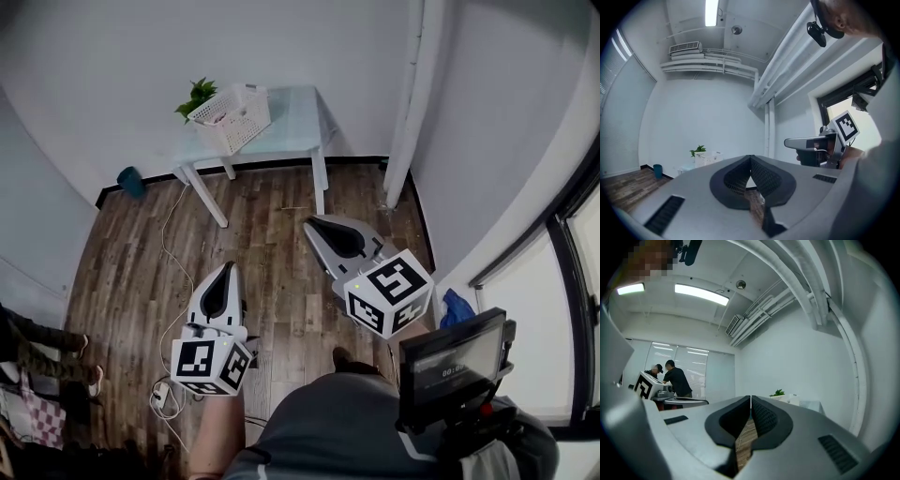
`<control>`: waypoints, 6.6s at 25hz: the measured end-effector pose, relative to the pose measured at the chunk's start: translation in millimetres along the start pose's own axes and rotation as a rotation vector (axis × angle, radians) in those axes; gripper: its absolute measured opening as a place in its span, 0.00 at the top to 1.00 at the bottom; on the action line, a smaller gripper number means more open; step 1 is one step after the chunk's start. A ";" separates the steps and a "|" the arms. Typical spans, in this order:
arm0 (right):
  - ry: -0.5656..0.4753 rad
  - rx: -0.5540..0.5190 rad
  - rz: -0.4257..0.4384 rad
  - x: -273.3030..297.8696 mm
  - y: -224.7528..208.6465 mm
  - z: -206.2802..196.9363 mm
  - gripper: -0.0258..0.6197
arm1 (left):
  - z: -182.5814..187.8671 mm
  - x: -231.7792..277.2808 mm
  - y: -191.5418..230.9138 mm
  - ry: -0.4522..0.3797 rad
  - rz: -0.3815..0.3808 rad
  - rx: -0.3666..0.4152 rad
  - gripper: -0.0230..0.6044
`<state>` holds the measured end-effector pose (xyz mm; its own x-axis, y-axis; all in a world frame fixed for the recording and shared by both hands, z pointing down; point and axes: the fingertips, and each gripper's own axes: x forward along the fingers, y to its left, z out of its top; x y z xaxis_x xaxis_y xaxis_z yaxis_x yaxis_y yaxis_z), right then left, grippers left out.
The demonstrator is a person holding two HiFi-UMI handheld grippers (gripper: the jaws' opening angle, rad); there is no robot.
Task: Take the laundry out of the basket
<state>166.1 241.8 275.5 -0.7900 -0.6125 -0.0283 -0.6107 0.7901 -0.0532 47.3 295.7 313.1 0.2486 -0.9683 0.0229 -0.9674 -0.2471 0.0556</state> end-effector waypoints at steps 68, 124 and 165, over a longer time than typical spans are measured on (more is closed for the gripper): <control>0.084 0.006 0.118 513.4 -222.7 -42.0 0.93 | -5.6 406.8 380.8 0.025 0.038 -0.071 0.96; 0.892 -0.108 0.474 911.4 -406.1 -275.5 0.21 | -38.1 668.5 681.1 0.153 0.232 -0.100 0.96; 1.087 -0.078 0.687 905.3 -371.2 -365.8 0.56 | -57.3 630.0 715.8 0.163 0.321 -0.132 0.96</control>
<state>-342.5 -596.9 634.8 -0.5582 0.2242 0.7988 -0.0356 0.9554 -0.2931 -485.8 -489.0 424.5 -0.0516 -0.9746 0.2181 -0.9854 0.0851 0.1473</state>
